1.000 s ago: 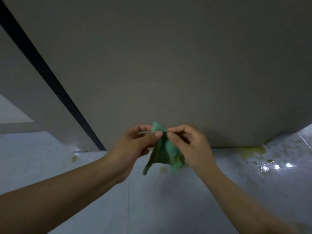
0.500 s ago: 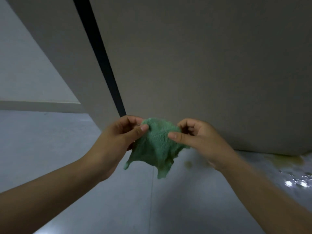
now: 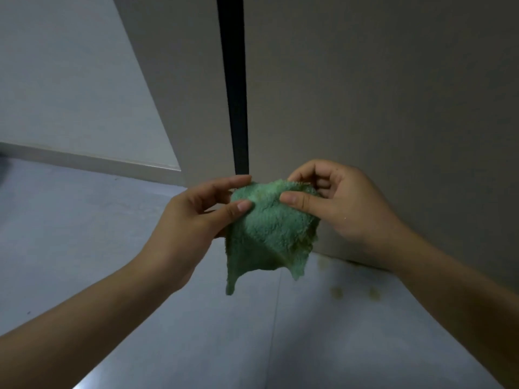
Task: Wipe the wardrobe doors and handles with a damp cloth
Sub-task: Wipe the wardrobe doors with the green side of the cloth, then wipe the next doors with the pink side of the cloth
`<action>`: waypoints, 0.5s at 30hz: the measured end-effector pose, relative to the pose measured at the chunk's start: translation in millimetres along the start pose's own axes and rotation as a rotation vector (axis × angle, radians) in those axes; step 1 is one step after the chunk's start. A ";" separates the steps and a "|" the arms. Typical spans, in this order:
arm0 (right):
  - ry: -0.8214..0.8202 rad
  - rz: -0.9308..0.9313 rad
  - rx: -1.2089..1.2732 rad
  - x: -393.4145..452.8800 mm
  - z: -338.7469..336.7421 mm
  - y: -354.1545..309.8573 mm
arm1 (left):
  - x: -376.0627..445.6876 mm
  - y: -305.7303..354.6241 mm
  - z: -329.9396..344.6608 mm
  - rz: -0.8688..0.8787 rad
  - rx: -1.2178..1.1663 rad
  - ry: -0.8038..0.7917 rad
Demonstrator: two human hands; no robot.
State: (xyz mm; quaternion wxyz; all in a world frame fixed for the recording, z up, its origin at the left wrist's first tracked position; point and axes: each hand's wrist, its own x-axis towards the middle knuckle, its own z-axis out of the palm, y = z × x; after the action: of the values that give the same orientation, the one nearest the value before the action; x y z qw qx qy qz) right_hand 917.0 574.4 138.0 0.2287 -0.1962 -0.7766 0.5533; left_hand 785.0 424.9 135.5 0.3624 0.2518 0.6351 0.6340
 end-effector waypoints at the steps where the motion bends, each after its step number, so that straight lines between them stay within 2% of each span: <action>1: -0.027 0.003 0.003 7.1 0.2 -7.2 | 1.3 5.3 -2.1 0.006 -0.029 0.017; 7: -0.130 0.073 0.074 48.8 15.9 -86.2 | -5.1 77.4 -25.5 -0.025 -0.138 0.120; 10: -0.126 0.106 0.020 56.4 25.6 -135.3 | -23.1 125.7 -39.5 -0.073 -0.139 0.181; 15: -0.148 0.048 -0.142 72.8 34.8 -264.7 | -68.2 246.0 -68.8 -0.118 -0.112 0.318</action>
State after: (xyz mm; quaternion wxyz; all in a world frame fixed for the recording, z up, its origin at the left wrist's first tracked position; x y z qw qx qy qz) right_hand 823.9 505.9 389.4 0.1426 -0.1891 -0.8237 0.5151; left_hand 738.7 346.0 383.5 0.3074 0.0903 0.6617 0.6779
